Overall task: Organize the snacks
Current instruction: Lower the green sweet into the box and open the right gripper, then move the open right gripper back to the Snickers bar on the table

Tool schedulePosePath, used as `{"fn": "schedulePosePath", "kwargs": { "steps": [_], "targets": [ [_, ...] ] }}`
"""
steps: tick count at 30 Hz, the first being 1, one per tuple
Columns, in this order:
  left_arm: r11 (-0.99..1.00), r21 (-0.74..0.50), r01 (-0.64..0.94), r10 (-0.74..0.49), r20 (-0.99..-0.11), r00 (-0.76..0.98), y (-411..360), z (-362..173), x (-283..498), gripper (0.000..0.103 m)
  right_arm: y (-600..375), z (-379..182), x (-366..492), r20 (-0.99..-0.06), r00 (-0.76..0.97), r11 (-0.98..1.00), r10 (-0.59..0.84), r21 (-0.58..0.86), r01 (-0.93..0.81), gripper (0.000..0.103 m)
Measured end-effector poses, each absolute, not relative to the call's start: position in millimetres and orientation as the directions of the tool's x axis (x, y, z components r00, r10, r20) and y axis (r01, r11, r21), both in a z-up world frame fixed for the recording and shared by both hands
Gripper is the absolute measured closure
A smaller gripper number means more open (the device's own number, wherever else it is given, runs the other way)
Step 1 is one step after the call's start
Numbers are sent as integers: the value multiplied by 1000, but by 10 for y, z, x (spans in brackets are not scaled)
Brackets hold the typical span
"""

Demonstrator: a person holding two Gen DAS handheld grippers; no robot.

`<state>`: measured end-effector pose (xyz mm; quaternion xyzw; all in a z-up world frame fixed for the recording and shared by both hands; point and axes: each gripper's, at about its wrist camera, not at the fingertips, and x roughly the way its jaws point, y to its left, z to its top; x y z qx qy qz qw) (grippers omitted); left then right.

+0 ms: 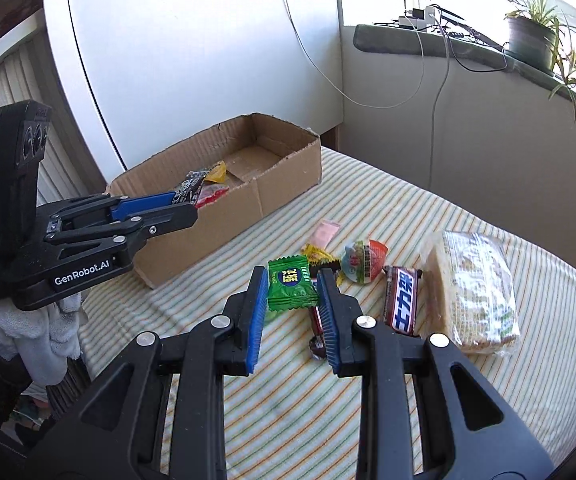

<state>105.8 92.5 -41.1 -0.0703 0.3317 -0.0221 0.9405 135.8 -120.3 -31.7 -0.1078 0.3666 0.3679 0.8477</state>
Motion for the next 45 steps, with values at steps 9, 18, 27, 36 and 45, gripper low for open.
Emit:
{"fn": "schedulePosePath", "kwargs": {
  "steps": [9, 18, 27, 36, 45],
  "targets": [
    [988, -130, -87, -12, -614, 789, 1308, -397, 941, 78, -628, -117, 1651, -673, 471, 675, 570, 56, -736, 77],
    [984, -125, -126, 22, -616, 787, 1529, -430, 909, 78, -32, -136, 1891, -676, 455, 646, 580, 42, -762, 77],
    [985, -109, -133, 39, -615, 788, 1582, -454, 954, 78, 331, -273, 1987, -698, 411, 619, 586, 58, -783, 77],
    [984, -110, -137, 41, -615, 787, 1581, -446, 950, 77, 459, -302, 2004, -704, 407, 614, 582, 52, -788, 77],
    [986, -92, -142, 58, -605, 794, 1512, -405, 901, 59, 368, -219, 1970, -688, 430, 626, 585, 46, -778, 47]
  ]
}}
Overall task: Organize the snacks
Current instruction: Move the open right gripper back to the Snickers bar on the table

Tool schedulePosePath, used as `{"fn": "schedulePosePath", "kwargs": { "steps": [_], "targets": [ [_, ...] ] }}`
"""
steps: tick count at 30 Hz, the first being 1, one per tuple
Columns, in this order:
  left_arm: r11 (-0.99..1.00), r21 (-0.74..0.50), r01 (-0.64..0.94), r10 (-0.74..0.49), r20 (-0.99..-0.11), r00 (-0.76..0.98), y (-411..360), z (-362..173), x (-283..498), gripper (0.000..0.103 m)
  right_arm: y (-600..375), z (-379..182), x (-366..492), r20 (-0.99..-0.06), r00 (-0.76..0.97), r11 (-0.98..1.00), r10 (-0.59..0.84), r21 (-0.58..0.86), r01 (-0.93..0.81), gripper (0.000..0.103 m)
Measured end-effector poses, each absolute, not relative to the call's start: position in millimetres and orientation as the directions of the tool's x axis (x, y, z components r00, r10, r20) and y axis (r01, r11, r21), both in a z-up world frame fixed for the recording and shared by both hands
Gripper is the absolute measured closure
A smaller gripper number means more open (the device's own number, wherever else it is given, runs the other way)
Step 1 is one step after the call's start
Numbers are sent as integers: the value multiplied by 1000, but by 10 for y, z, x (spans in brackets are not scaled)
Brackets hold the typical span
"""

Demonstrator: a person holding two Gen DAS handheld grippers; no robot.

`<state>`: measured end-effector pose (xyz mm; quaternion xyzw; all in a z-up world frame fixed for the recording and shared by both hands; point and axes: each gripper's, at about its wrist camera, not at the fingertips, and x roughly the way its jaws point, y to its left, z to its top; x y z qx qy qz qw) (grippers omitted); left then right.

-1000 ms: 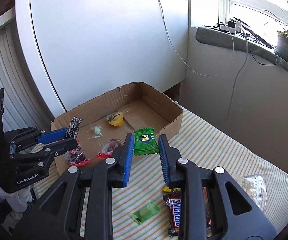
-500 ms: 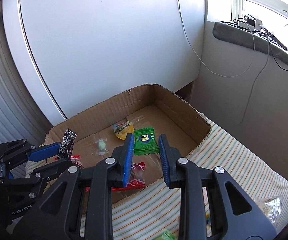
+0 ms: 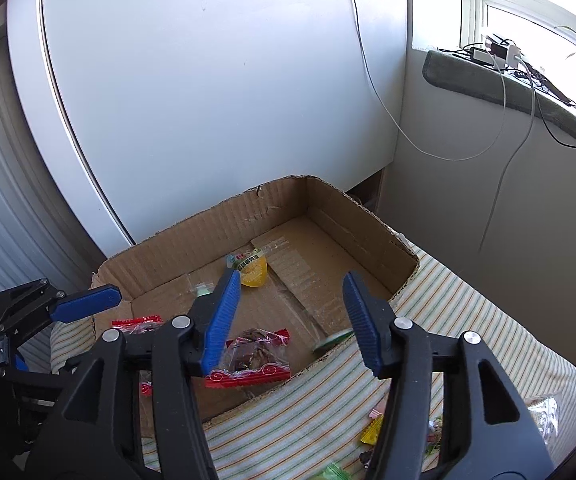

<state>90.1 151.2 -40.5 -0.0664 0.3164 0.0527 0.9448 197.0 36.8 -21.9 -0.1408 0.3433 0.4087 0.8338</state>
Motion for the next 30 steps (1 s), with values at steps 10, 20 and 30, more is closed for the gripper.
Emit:
{"fn": "schedulePosePath", "kwargs": {
  "steps": [10, 20, 30],
  "targets": [
    [988, -99, -115, 34, -592, 806, 1352, -336, 839, 59, 46, -71, 1858, -672, 459, 640, 582, 31, -768, 25],
    [993, -111, -38, -35, -586, 810, 989, -310, 830, 59, -633, -106, 1836, -697, 472, 684, 539, 35, -729, 21],
    [981, -154, 116, -188, -637, 747, 489, -497, 866, 59, -1034, -453, 1696, -769, 422, 684, 481, 28, -729, 20]
  ]
}}
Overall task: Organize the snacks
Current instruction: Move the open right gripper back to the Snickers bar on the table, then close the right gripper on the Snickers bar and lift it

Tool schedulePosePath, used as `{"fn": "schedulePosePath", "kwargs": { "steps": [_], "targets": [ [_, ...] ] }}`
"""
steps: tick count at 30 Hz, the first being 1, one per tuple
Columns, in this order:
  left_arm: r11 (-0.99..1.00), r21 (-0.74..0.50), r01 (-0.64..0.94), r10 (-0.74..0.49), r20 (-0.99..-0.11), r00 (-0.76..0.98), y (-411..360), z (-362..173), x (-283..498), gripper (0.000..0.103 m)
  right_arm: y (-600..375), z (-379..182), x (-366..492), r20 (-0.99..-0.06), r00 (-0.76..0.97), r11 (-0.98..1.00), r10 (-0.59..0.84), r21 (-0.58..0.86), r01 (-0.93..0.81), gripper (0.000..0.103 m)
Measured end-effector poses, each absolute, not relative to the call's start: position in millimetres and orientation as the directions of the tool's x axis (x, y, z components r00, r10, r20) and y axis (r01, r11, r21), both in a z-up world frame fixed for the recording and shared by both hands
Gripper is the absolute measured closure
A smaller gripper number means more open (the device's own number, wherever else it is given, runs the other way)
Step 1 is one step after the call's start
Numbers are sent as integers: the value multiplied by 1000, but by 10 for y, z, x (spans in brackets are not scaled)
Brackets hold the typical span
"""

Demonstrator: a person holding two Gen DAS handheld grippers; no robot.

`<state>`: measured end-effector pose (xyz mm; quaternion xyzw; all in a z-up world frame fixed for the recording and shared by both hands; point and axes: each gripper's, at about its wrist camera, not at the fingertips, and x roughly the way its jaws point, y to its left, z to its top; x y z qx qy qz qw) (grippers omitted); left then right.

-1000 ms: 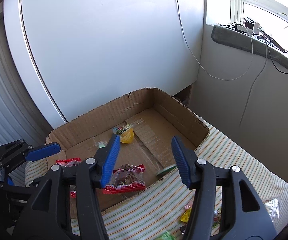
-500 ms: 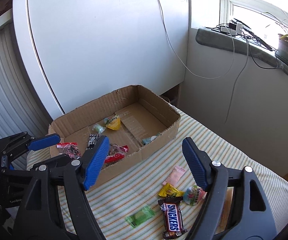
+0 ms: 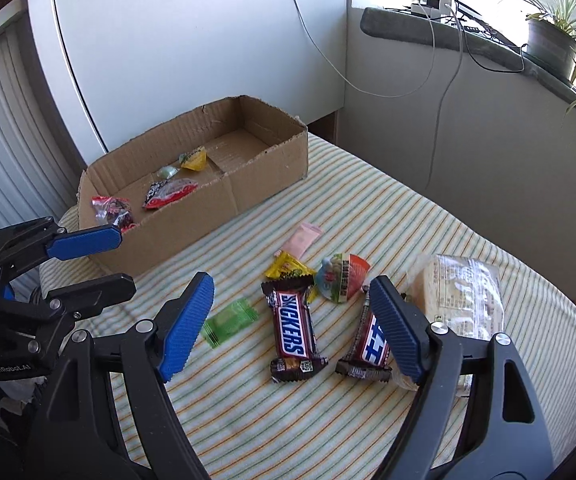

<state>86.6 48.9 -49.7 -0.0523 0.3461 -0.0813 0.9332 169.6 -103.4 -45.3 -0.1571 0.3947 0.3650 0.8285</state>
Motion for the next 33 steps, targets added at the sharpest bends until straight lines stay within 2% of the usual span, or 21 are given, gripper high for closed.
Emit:
{"fn": "schedulePosePath", "kwargs": {
  "steps": [2, 4, 6, 7, 10, 19, 22, 28, 31, 32, 33],
  "targets": [
    [978, -156, 138, -207, -658, 724, 412, -579, 895, 59, -1061, -524, 1665, -781, 413, 681, 469, 22, -732, 20],
    [975, -163, 149, -220, -680, 699, 355, -659, 945, 67, -1079, -595, 1635, -793, 388, 667, 470, 31, -745, 21],
    [972, -170, 161, -234, -698, 677, 307, -735, 976, 72, -1074, -661, 1626, -804, 375, 655, 461, 24, -756, 27],
    [971, -170, 166, -238, -705, 669, 287, -763, 997, 73, -1067, -697, 1625, -812, 366, 649, 455, 21, -761, 33],
    [970, -168, 176, -243, -722, 648, 243, -834, 1045, 74, -1049, -794, 1656, -832, 339, 641, 440, 26, -767, 43],
    [971, -156, 181, -235, -762, 604, 177, -997, 1222, 74, -953, -964, 1801, -859, 293, 630, 421, 45, -775, 47],
    [973, -148, 177, -225, -769, 598, 158, -1034, 1269, 74, -908, -1015, 1845, -866, 278, 628, 416, 52, -777, 54],
    [977, -127, 171, -205, -776, 596, 174, -1050, 1333, 74, -824, -1078, 1904, -874, 273, 625, 402, 44, -780, 54],
    [979, -106, 172, -190, -776, 602, 159, -1065, 1363, 82, -786, -1121, 1931, -880, 265, 624, 394, 44, -780, 60],
    [979, -105, 172, -189, -776, 602, 158, -1068, 1369, 82, -770, -1141, 1941, -883, 262, 626, 389, 45, -778, 65],
    [980, -103, 173, -188, -775, 603, 156, -1075, 1379, 82, -773, -1153, 1951, -884, 265, 629, 386, 42, -776, 65]
  ]
}}
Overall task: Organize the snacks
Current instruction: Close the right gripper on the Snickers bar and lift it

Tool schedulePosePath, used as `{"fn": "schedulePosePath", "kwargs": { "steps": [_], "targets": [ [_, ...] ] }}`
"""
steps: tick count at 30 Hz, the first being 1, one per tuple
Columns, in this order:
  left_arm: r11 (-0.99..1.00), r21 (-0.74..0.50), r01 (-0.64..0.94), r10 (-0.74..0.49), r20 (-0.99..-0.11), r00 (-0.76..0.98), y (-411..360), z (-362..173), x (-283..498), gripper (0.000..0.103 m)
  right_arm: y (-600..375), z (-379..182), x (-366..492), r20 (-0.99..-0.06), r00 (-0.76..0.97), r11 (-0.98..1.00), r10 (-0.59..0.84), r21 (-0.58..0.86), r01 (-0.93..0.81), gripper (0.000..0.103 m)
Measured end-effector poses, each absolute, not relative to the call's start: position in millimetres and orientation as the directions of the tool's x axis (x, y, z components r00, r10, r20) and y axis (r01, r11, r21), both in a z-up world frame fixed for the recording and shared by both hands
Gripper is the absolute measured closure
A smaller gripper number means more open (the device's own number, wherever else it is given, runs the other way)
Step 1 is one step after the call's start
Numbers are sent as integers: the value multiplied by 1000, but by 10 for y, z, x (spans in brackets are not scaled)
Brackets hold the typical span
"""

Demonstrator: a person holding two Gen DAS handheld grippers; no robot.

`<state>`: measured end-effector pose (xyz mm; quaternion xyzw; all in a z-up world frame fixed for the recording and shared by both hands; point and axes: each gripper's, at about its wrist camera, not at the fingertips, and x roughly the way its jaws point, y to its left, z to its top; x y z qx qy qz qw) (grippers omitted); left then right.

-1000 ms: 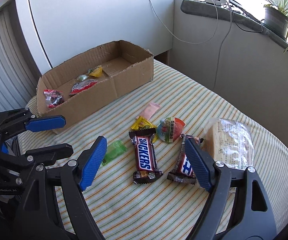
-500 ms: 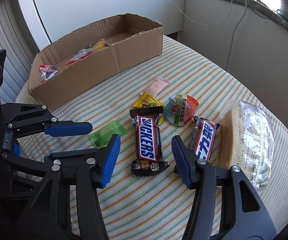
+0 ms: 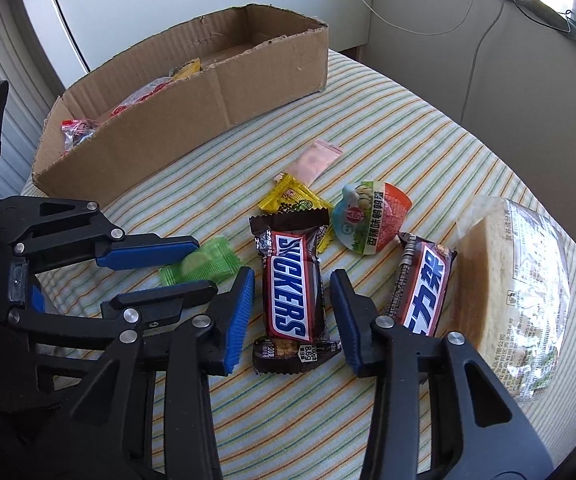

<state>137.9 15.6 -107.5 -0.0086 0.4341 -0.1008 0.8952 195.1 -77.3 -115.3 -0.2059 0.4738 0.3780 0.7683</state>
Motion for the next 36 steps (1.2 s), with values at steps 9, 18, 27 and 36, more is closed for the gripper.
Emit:
{"fn": "schedulePosePath", "kwargs": {
  "steps": [9, 18, 27, 36],
  "targets": [
    [980, -96, 177, -186, -768, 613, 145, -1051, 1330, 83, -786, -1129, 1918, -882, 270, 636, 387, 43, -771, 73],
    [979, -115, 171, -200, -731, 652, 208, -855, 1195, 83, -955, -972, 1792, -861, 295, 647, 413, 50, -760, 73],
    [980, -124, 154, -197, -675, 711, 349, -577, 1021, 83, -1025, -662, 1690, -829, 340, 654, 444, 40, -756, 73],
    [990, -114, 80, -134, -632, 763, 731, -384, 920, 83, -863, -415, 1668, -799, 366, 645, 476, 34, -764, 73]
  ]
}}
